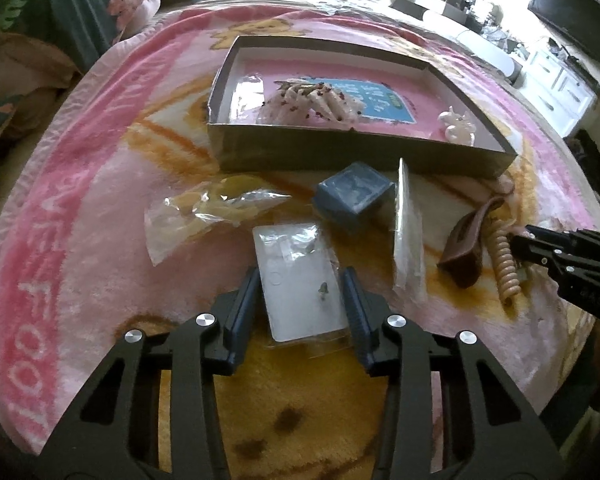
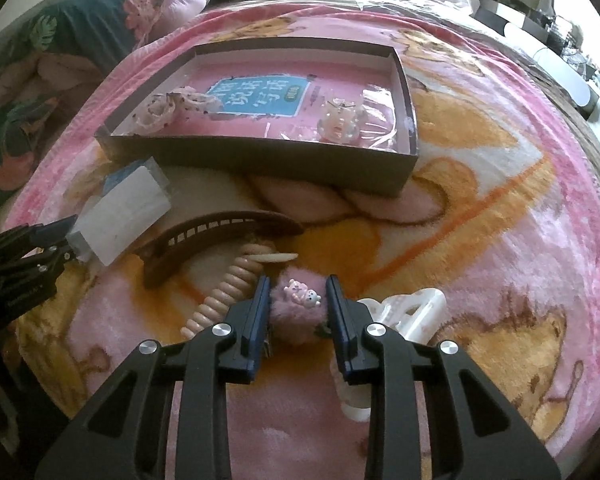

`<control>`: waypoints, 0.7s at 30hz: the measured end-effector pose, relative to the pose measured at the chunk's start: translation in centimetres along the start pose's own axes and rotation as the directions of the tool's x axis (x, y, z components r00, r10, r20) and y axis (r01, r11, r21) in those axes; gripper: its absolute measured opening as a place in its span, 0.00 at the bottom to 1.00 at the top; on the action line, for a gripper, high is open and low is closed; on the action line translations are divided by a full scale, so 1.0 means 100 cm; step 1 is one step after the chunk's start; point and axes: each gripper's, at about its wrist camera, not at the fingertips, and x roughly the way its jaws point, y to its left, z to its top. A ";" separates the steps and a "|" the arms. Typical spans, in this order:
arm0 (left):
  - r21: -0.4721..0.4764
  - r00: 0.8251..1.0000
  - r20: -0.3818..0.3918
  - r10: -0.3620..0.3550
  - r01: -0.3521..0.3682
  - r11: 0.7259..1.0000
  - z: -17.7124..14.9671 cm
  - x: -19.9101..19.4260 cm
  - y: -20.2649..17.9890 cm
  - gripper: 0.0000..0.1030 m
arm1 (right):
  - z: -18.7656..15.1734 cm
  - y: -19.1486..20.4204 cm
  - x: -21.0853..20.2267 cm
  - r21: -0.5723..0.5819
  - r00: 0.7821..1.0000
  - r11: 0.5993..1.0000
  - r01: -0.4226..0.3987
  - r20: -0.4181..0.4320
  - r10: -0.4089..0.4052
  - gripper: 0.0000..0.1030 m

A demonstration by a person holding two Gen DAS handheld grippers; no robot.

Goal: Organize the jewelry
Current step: 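Grasp the clear bag with earring card using the left tool while the right tool grasps the pink fluffy clip, then lift and carry the clear bag and pink clip toward the box with both tools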

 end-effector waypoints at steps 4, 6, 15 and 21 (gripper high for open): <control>-0.011 1.000 0.015 -0.015 0.015 1.000 0.000 -0.006 0.003 0.32 | -0.006 0.000 -0.006 -0.025 1.000 1.000 0.008 0.010 -0.008 0.23; -0.018 0.999 0.026 -0.021 0.021 1.000 0.000 -0.011 0.006 0.32 | -0.010 0.000 -0.010 -0.037 1.000 0.999 0.004 0.026 -0.003 0.21; -0.042 0.998 0.054 -0.036 0.038 0.998 -0.008 -0.031 0.015 0.32 | -0.023 0.002 -0.045 -0.036 0.987 0.994 -0.106 0.114 0.110 0.19; -0.046 0.996 0.074 -0.044 0.047 0.998 -0.014 -0.047 0.018 0.32 | -0.031 0.022 -0.059 -0.086 0.978 0.983 -0.164 0.116 0.174 0.19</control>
